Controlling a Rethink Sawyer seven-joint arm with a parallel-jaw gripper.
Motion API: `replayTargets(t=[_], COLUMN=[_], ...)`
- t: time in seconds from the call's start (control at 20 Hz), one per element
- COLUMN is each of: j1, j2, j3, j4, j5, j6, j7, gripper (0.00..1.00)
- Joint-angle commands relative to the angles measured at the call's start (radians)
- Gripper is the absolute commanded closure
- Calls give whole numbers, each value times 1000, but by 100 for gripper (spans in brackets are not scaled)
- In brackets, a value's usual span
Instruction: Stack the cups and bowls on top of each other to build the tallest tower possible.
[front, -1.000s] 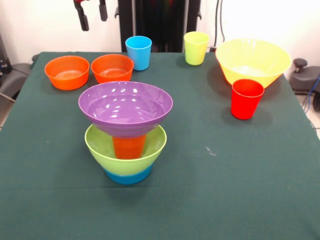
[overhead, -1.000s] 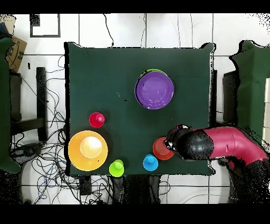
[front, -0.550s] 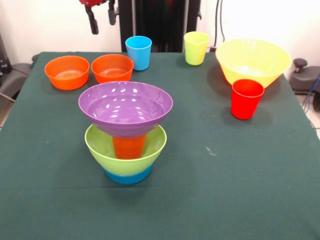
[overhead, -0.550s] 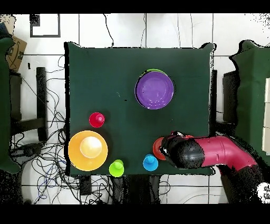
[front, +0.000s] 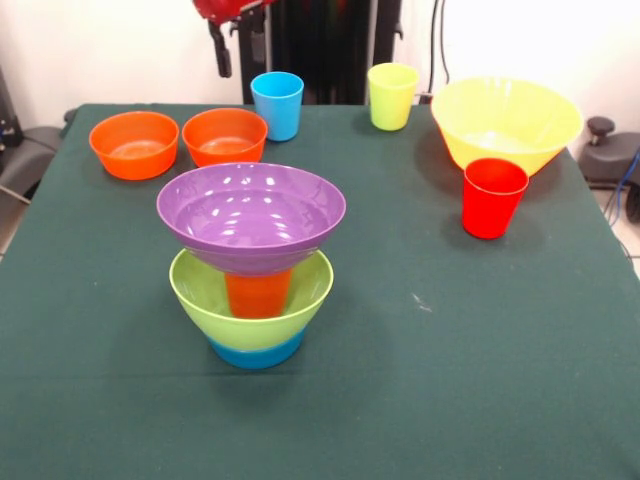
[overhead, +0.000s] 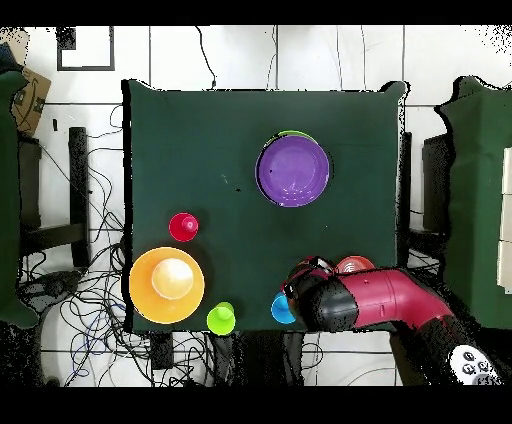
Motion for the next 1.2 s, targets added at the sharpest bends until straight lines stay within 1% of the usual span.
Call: replayTargets(t=[0.05,0.3,0.45,0.6,1.0,1.15,1.2], j1=[75,100,108,134,128,139,132], j2=[59,64,83,101,89,105,108], j3=[-115,-144,-178,-217,-231,-250,-246], j4=[81,81,79,67,88,76,77], j5=[-95,-93,-116,-138,-123,-126,-123], j6=[-121,-141,-169,-194,-220,-237,-247], j7=[213,228,241,260,239,246,241], gripper=[0,0,0,0,0,0,0])
